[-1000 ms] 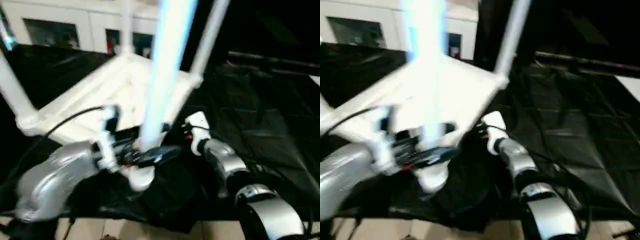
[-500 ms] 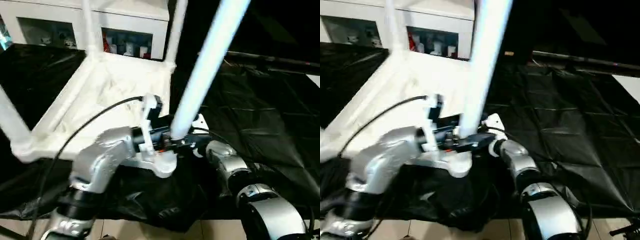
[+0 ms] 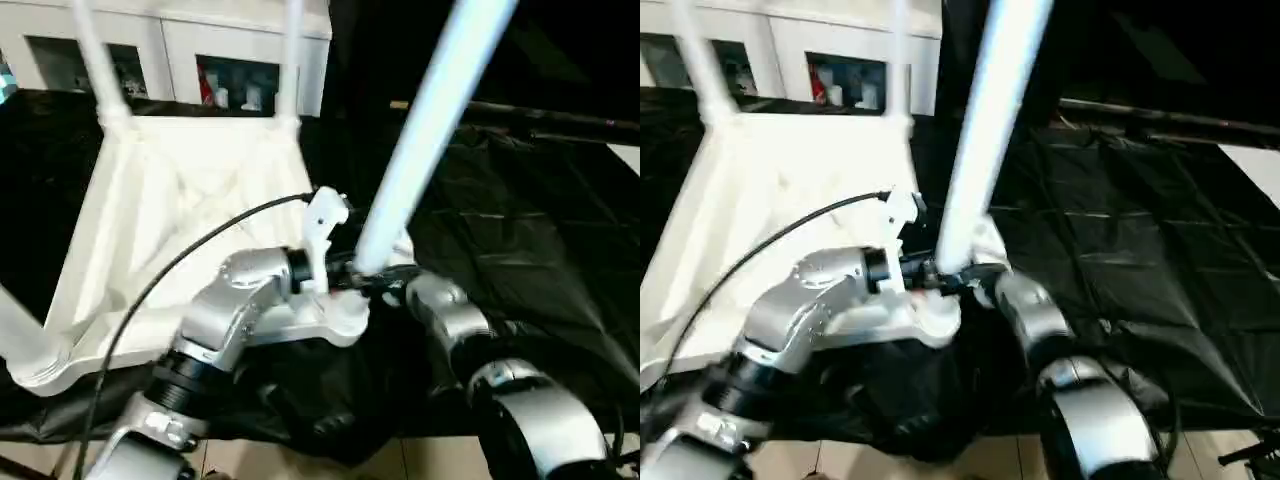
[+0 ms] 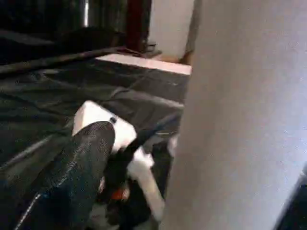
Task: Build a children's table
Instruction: Rotate table base
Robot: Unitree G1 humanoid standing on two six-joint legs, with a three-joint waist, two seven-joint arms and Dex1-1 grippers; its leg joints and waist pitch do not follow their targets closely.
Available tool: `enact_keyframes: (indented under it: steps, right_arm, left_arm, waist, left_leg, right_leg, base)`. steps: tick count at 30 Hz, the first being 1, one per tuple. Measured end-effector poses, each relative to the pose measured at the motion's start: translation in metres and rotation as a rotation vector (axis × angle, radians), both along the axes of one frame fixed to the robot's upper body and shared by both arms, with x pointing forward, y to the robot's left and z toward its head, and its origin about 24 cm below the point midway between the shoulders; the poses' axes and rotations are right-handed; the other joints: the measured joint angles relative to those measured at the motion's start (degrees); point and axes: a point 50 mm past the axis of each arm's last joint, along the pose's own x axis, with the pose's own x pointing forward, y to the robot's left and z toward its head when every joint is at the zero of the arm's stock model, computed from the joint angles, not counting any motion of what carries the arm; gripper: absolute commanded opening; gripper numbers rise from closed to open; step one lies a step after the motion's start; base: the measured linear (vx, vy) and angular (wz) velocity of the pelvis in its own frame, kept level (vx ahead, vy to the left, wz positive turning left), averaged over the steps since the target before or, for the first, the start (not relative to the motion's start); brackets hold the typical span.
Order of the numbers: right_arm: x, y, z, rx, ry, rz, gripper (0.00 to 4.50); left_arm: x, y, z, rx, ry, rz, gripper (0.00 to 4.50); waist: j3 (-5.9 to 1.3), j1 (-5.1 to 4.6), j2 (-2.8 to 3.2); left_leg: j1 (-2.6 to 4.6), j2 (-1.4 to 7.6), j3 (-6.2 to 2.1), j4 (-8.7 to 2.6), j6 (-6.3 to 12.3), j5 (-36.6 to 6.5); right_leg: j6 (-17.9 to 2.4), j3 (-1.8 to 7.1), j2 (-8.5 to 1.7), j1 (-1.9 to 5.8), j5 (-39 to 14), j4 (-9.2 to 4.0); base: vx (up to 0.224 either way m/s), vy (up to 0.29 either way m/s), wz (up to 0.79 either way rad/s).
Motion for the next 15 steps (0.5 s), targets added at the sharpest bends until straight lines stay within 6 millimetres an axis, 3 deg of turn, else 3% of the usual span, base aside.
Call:
enact_keyframes:
  steps: [2,6,7,12,15]
  right_arm:
    - [-0.001,-0.009,0.001,0.008,-0.016,0.011,3.66]
    - [-0.003,-0.036,0.009,-0.014,-0.063,0.045,3.66]
    - [-0.006,-0.041,0.008,-0.022,-0.065,0.062,3.66]
    - [-0.030,-0.078,0.002,-0.101,-0.025,0.203,3.66]
    - [-0.040,-0.090,0.010,-0.106,-0.015,0.273,3.66]
  left_arm:
    - [-0.004,0.012,-0.003,0.053,-0.008,-0.023,4.45]
    - [-0.013,0.036,-0.027,0.162,0.060,-0.032,4.45]
    - [-0.015,0.039,-0.029,0.185,0.066,-0.045,4.18]
    - [-0.018,0.055,-0.041,0.319,0.063,-0.094,3.92]
    - [-0.016,0.061,-0.051,0.376,0.083,-0.080,3.69]
  waist:
    - [0.00,0.29,0.17]
    - [0.25,0.86,0.62]
    - [0.33,1.06,0.74]
    - [0.60,2.41,1.88]
    - [0.64,2.54,2.07]
  left_leg:
    - [-0.02,0.00,0.01,-0.01,0.06,-0.04]
    - [0.02,0.00,0.02,0.01,0.03,-0.01]
    - [0.02,0.00,-0.01,0.02,0.03,0.00]
    - [0.06,-0.04,-0.03,0.13,0.03,-0.01]
    - [0.08,0.00,-0.05,0.13,0.03,0.00]
  right_leg:
    - [-0.07,-0.01,0.00,-0.02,-0.04,-0.01]
    - [-0.08,-0.01,-0.01,-0.01,-0.03,0.08]
    - [-0.08,-0.03,-0.01,0.02,-0.03,0.08]
    - [-0.08,-0.02,-0.05,0.12,-0.01,0.08]
    - [-0.07,-0.03,-0.02,0.12,-0.02,0.10]
  base:
    - [0.000,0.000,0.00]
    - [0.000,0.000,0.00]
    - [0.000,0.000,0.00]
    - [0.000,0.000,0.00]
    - [0.000,0.000,0.00]
